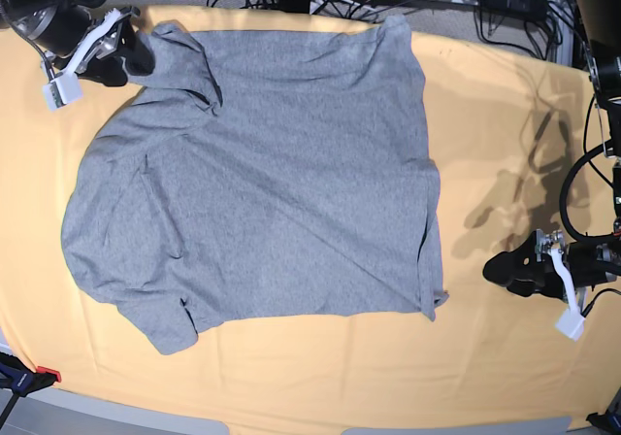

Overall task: Layout the t-shirt on the table in an organized manner, then fold the t-shirt properly
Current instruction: 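Tug the grasped shoulder edge outward with the right gripper, then lift the shirt edge with the right gripper, shake it outward, release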

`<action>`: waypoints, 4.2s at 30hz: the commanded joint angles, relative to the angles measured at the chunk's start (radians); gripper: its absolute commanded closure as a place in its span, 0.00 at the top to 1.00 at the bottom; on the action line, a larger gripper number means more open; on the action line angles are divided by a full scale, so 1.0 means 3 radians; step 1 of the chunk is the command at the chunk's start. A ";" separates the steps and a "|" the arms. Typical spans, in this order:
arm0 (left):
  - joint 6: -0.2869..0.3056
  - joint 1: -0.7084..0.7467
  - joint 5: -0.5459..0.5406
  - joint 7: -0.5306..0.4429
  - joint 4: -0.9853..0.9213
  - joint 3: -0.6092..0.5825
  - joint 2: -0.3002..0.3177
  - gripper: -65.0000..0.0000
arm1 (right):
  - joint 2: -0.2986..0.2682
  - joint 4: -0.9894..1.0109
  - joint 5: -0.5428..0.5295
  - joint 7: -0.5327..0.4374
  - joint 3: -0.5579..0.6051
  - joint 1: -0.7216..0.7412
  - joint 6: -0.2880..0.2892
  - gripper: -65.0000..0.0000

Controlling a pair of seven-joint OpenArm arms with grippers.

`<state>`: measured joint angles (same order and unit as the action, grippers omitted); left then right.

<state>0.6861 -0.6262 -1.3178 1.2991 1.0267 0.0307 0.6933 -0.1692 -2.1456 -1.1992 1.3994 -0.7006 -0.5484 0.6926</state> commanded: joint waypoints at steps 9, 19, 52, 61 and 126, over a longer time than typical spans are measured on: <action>0.0009 -0.0100 -0.0089 -0.0062 0.0045 0.0037 0.0061 0.76 | -0.0039 0.0267 -0.0207 -0.0011 -0.0018 -0.0009 0.0019 0.23; 0.0009 -0.0100 -0.0089 -0.0064 0.0046 0.0037 0.0062 0.76 | -0.0039 0.0083 -0.0281 -0.0011 -0.0028 -0.0009 0.0019 0.00; 0.0009 0.0090 -0.0201 -0.0139 0.0046 0.0037 0.0055 0.76 | -0.0038 0.0533 -0.0013 -0.0298 -0.0020 0.0028 0.0019 0.57; 0.0009 0.0090 -0.0203 -0.0140 0.0046 0.0037 0.0053 0.76 | -0.0039 0.0532 -0.0948 -0.0011 -0.0022 0.0056 0.0019 0.00; 0.0009 0.0095 -0.0362 -0.0111 0.0046 0.0037 0.0062 0.76 | 0.0370 -0.0702 0.0066 -0.0331 -0.1601 -0.0682 -0.0085 0.51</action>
<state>0.6861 -0.5682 -1.3998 1.2831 1.0267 0.0315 0.6930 -0.0505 -2.3432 -1.1610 1.3170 -1.1725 -0.7391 0.6598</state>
